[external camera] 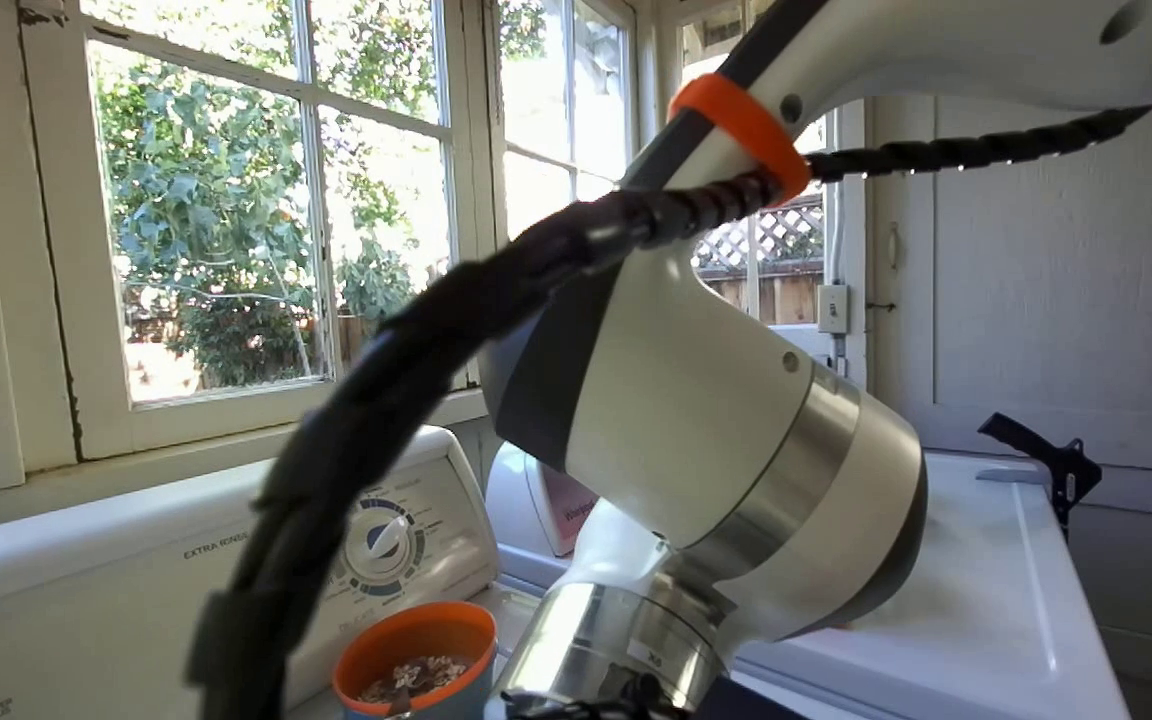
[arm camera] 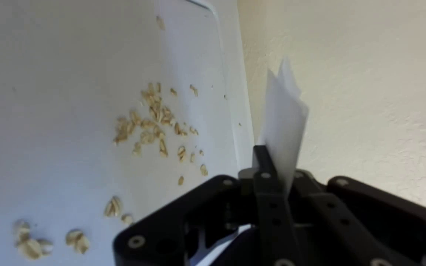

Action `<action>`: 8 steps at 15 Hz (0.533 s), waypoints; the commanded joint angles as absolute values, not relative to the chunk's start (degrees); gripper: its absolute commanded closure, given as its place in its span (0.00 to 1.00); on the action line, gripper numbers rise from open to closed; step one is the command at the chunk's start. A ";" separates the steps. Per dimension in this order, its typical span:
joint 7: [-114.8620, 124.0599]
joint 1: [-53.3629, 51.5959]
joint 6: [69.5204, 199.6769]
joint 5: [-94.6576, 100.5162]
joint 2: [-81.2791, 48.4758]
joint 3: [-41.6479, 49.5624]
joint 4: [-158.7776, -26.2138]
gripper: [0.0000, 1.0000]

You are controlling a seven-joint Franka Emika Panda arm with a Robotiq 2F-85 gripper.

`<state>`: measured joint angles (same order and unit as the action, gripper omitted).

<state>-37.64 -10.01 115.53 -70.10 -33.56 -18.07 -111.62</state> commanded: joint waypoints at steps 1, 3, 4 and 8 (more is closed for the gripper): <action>-35.08 -10.38 107.89 -66.66 -32.84 -15.11 -111.83 1.00; -34.18 -10.40 103.09 -63.72 -32.67 -13.97 -111.81 1.00; -33.51 -10.43 100.85 -62.27 -32.82 -13.51 -111.69 1.00; -31.61 -11.68 99.19 -57.38 -32.55 -12.18 -111.60 1.00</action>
